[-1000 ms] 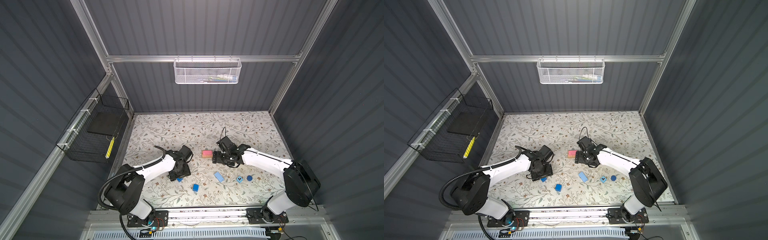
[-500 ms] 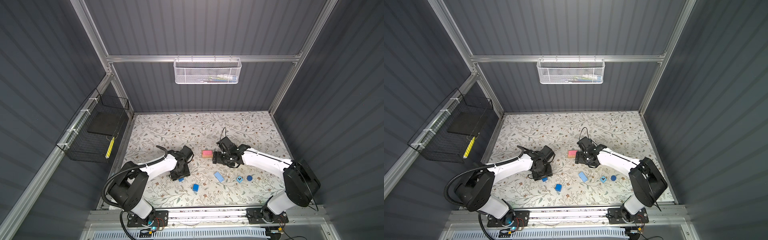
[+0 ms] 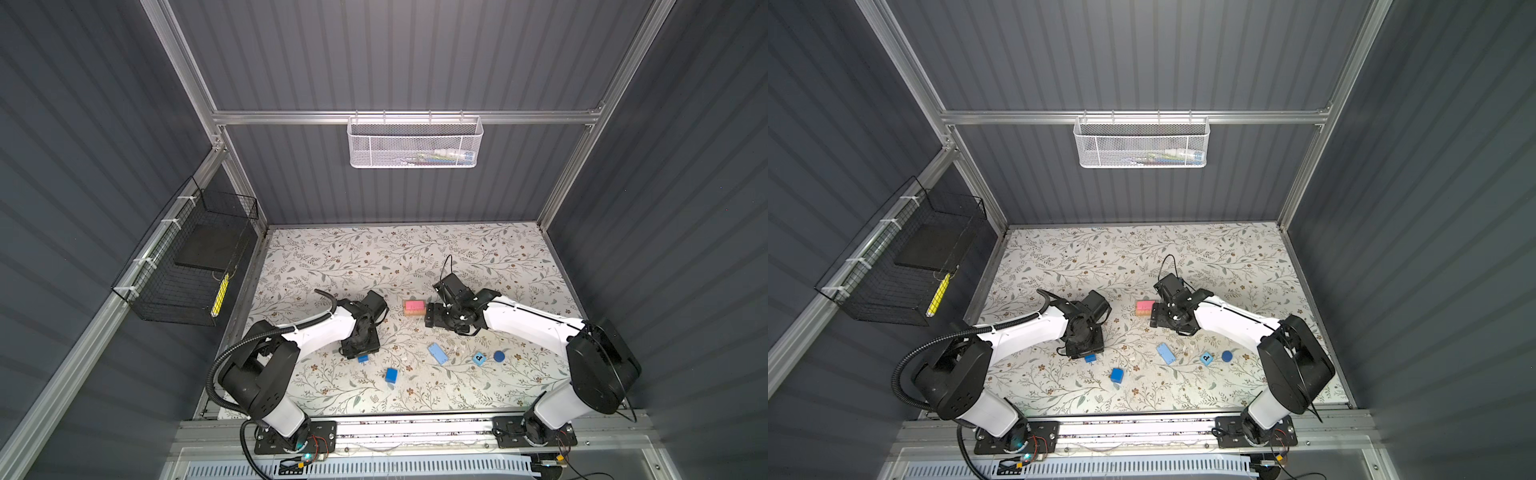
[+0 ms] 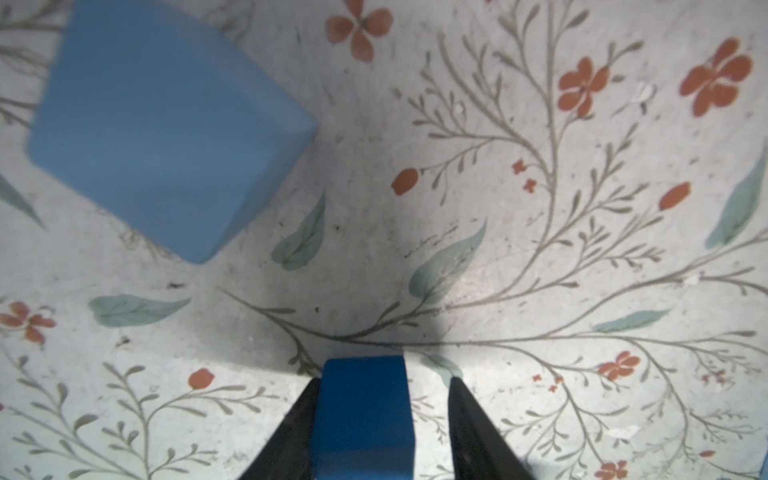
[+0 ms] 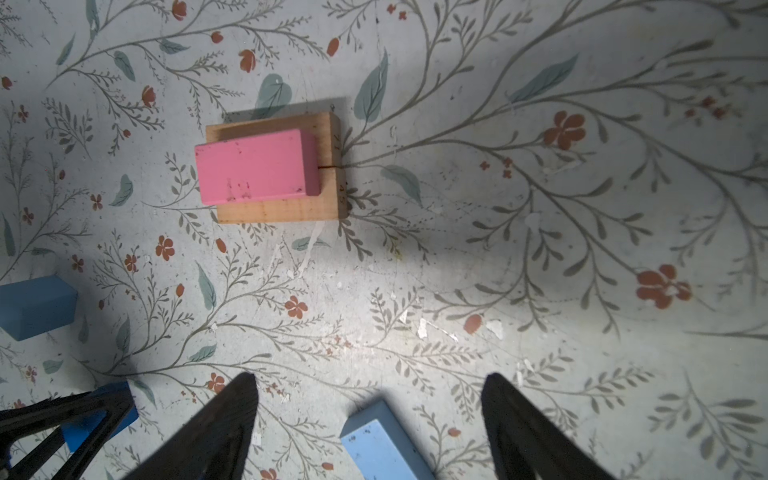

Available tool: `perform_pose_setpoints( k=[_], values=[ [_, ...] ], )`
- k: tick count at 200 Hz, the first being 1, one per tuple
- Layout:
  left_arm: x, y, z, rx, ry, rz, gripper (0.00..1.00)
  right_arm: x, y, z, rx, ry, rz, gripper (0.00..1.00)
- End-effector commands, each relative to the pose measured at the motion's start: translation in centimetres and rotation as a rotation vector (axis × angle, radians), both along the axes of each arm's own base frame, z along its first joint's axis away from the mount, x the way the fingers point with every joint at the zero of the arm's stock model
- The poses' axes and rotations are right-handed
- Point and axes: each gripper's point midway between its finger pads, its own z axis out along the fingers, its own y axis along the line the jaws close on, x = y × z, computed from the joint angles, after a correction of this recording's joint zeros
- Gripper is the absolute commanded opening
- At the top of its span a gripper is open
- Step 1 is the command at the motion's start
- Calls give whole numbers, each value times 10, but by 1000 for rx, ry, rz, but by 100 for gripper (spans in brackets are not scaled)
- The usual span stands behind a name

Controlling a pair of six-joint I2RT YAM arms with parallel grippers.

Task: Build the wood block tower
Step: 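Lower the left gripper and close it on the dark blue cube, then carry the blue cube over the pink block with left gripper while right draws back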

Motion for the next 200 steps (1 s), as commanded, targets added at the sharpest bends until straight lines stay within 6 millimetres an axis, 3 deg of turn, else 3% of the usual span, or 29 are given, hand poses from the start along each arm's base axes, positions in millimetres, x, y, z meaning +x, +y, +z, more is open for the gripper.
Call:
perform_pose_setpoints(
  k=[1, 62, 121, 162, 200],
  values=[
    [-1, 2, 0, 25, 13, -33, 46, -3, -4, -4, -20, 9, -10, 86],
    [-3, 4, 0, 38, 18, -48, 33, -3, -5, -5, -24, 12, -17, 86],
    [6, 0, 16, 43, -1, -93, 18, -2, -4, -3, -34, 10, -2, 86],
    [27, -17, 45, 34, -39, -186, 13, 1, -6, 6, -31, -10, 3, 87],
    [62, -47, 75, 16, -91, -289, 12, 5, -19, 14, -12, -31, -26, 87]
  ],
)
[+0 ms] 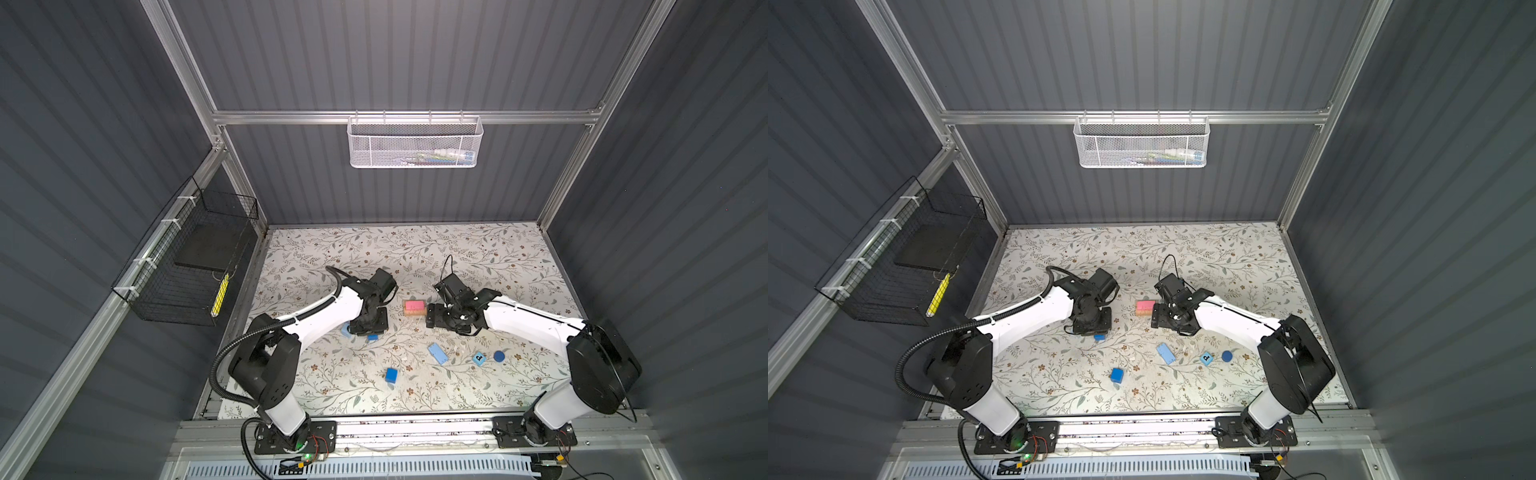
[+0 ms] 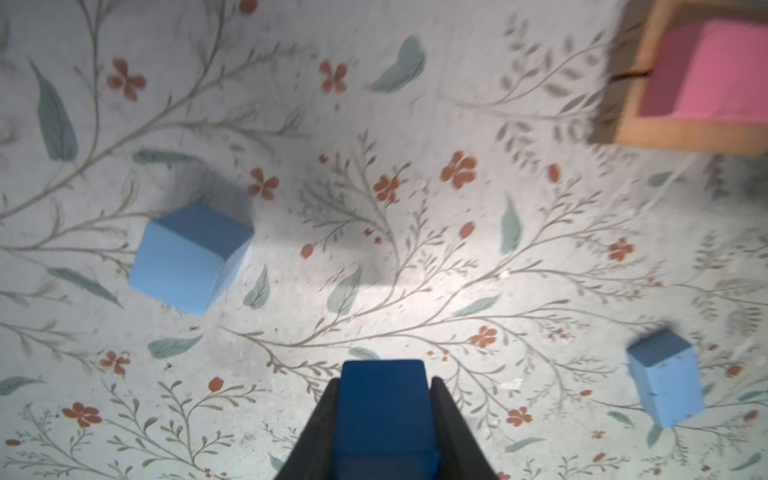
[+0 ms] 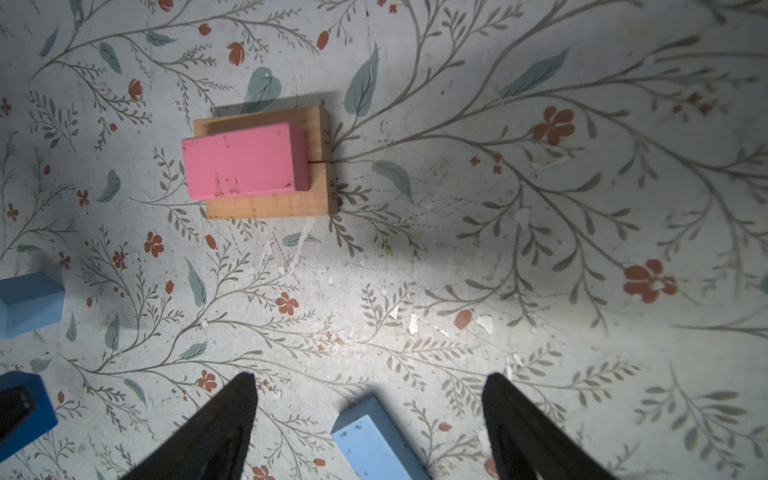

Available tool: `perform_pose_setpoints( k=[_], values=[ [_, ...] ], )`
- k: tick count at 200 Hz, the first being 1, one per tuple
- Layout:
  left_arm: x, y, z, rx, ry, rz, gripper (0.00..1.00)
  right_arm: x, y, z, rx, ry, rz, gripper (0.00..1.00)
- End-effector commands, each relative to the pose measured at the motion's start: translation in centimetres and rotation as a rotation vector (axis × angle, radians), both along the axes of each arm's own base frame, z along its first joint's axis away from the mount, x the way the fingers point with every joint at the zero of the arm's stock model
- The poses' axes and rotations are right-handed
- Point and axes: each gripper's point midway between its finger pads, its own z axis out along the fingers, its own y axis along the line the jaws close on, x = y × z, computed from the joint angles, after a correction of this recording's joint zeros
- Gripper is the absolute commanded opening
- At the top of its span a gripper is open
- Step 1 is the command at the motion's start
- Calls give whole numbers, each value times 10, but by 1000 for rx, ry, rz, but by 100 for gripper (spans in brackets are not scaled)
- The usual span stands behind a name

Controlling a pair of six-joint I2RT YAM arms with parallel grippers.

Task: Build the wood block tower
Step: 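Carry the blue cube over the pink block with left gripper while right draws back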

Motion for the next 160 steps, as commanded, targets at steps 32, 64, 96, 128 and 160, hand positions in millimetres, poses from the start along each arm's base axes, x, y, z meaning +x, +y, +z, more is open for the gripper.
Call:
perform_pose_setpoints(
  k=[32, 64, 96, 128, 160],
  values=[
    [45, -38, 30, 11, -41, -156, 11, 3, -27, 15, 16, -44, -56, 87],
    [60, -61, 27, -22, -15, -185, 10, -2, -43, 11, 17, -39, -87, 87],
    [71, -77, 21, -35, 8, -202, 8, -7, -58, 4, 16, -29, -119, 87],
    [81, -91, 16, -47, 12, -209, 8, -10, -68, -4, 23, -12, -140, 87],
    [88, -105, 10, -48, 12, -224, 8, -10, -72, -8, 24, 0, -146, 87]
  ],
)
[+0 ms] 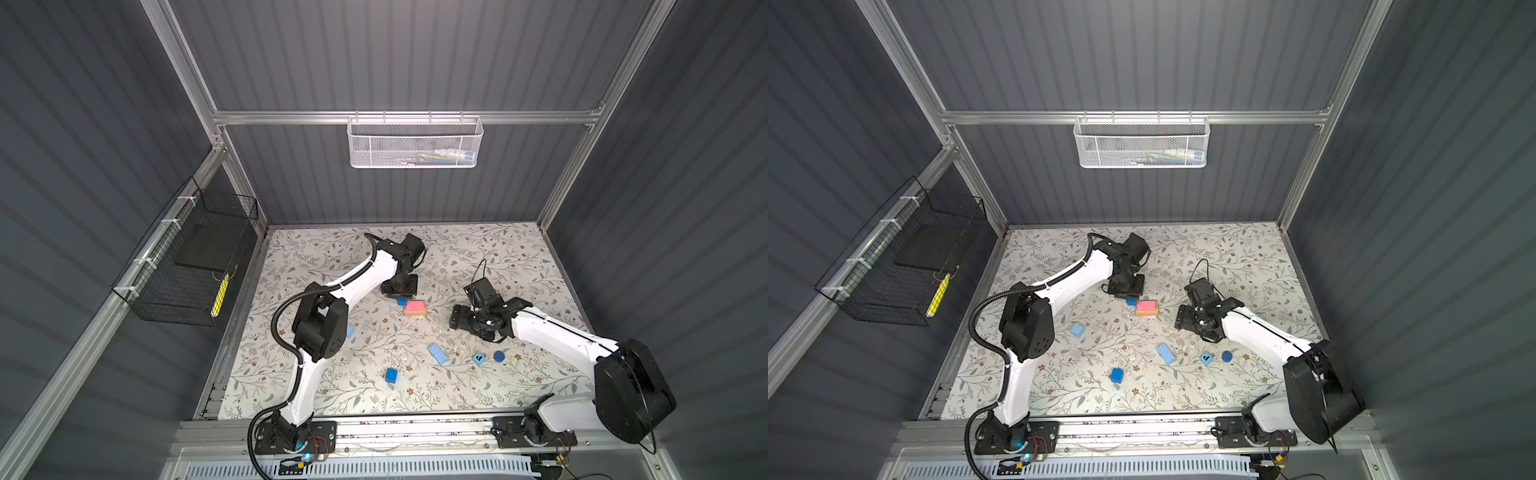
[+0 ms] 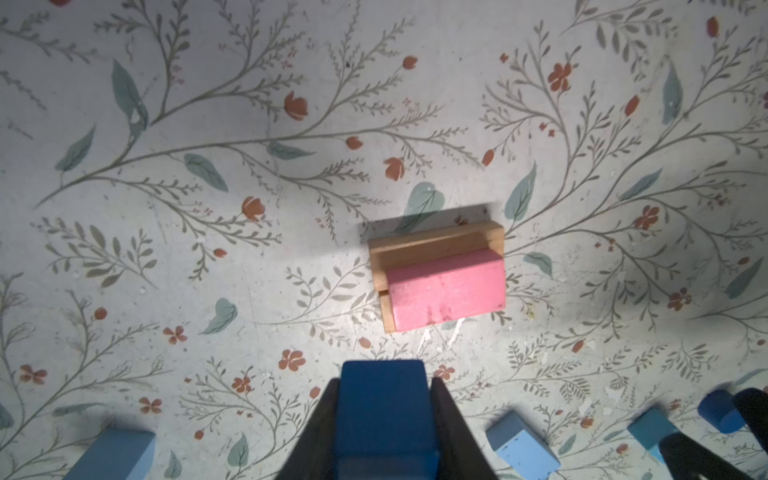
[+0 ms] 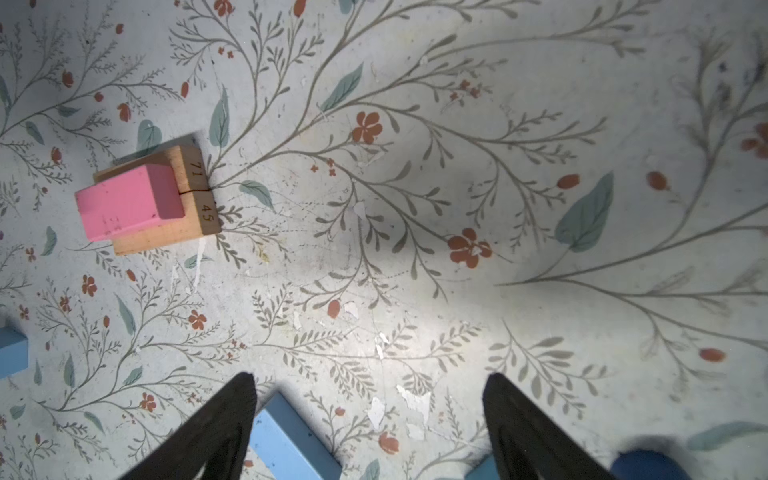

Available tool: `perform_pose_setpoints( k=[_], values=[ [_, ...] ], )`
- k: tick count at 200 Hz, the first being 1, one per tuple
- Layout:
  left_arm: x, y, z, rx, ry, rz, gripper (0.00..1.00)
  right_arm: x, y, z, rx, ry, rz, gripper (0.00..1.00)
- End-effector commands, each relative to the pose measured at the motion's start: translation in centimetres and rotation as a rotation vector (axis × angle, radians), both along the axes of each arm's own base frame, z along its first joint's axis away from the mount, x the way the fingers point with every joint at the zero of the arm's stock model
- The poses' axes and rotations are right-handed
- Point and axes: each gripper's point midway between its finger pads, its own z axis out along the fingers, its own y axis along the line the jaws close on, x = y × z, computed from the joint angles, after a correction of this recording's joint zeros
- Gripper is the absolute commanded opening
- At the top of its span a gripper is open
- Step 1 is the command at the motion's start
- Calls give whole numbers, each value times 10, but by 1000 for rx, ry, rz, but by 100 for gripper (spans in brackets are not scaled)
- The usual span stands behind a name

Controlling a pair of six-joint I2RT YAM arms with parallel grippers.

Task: Build the wood block tower
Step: 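Carry the blue cube over the pink block with left gripper while right draws back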

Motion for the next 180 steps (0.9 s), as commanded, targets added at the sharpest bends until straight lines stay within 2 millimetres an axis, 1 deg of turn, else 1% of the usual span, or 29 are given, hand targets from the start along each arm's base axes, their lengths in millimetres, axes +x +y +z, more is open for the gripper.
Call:
perform_pose_setpoints(
  k=[1, 22, 42, 99, 180],
  values=[
    [-4, -11, -1, 2, 24, -40, 8, 0, -1, 0, 10, -3, 9, 87],
    [-4, -18, -7, 6, 36, -42, 8, 0, -2, -2, 12, 0, 8, 87],
    [-5, -20, -12, 17, 48, -34, 8, 0, -3, -3, 11, 5, 5, 87],
    [-6, -20, -19, 30, 48, 26, 8, 0, -1, -9, 24, 16, 5, 87],
    [-2, -23, -28, 32, 50, 59, 8, 1, 1, -14, 35, 28, 12, 87]
  ],
)
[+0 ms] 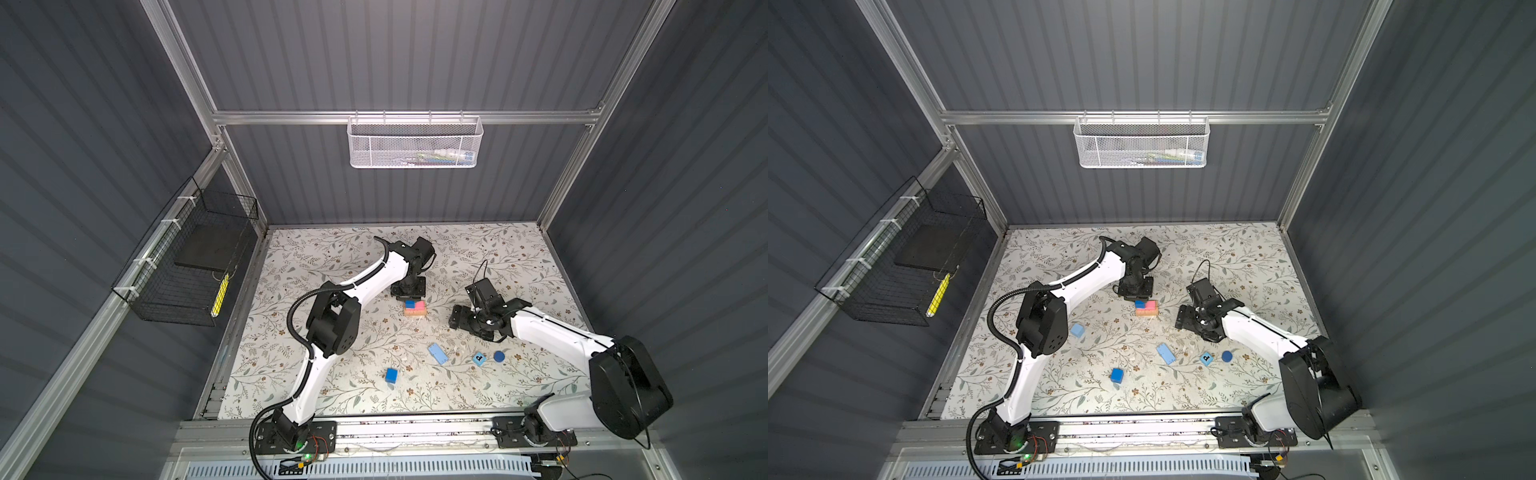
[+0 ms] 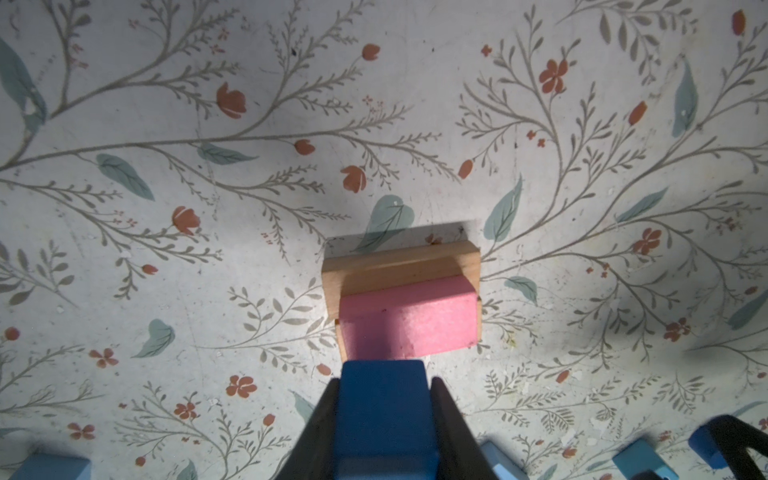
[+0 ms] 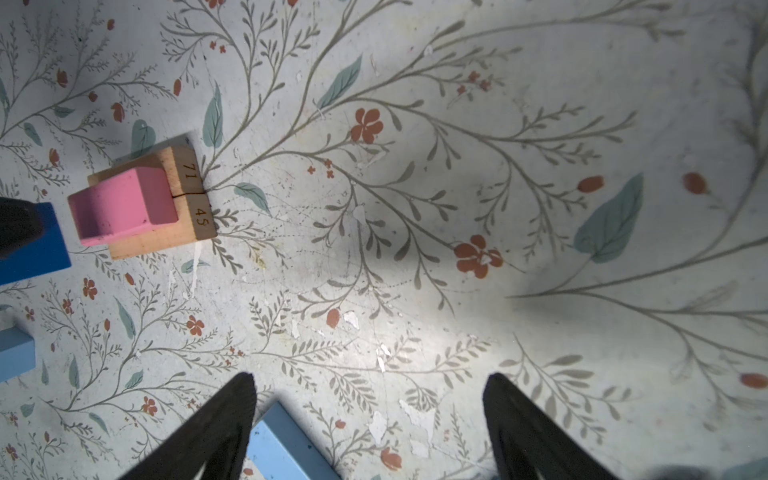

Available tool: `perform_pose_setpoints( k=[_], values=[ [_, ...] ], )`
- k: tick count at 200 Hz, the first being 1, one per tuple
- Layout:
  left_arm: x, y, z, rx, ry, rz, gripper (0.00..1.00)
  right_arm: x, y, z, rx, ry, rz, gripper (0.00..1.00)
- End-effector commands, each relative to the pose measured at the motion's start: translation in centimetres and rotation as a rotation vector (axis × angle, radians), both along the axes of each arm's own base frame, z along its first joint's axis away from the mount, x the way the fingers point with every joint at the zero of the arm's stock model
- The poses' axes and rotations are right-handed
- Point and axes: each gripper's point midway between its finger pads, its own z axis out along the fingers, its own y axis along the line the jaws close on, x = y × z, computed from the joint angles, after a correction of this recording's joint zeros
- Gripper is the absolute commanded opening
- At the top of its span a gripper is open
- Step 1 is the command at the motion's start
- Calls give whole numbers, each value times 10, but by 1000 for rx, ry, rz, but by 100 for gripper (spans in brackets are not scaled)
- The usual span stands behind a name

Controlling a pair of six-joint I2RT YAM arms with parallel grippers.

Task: Build the wood block tower
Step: 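Carry the blue cube over the pink block with left gripper while right draws back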

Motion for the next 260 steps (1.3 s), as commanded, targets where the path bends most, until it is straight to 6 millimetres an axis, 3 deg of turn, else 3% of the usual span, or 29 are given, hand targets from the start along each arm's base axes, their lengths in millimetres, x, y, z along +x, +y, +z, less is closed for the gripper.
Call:
perform_pose_setpoints(
  k=[1, 157, 260],
  values=[
    [1, -3, -8, 13, 9, 18, 8, -2, -1, -6, -1, 18, 9, 88],
    [10, -3, -10, 37, -16, 47, 9, -3, 3, -15, 12, 49, 18, 88],
    [9, -3, -17, 43, 2, 58, 15, 0, 6, -17, 27, 39, 17, 87]
  ],
)
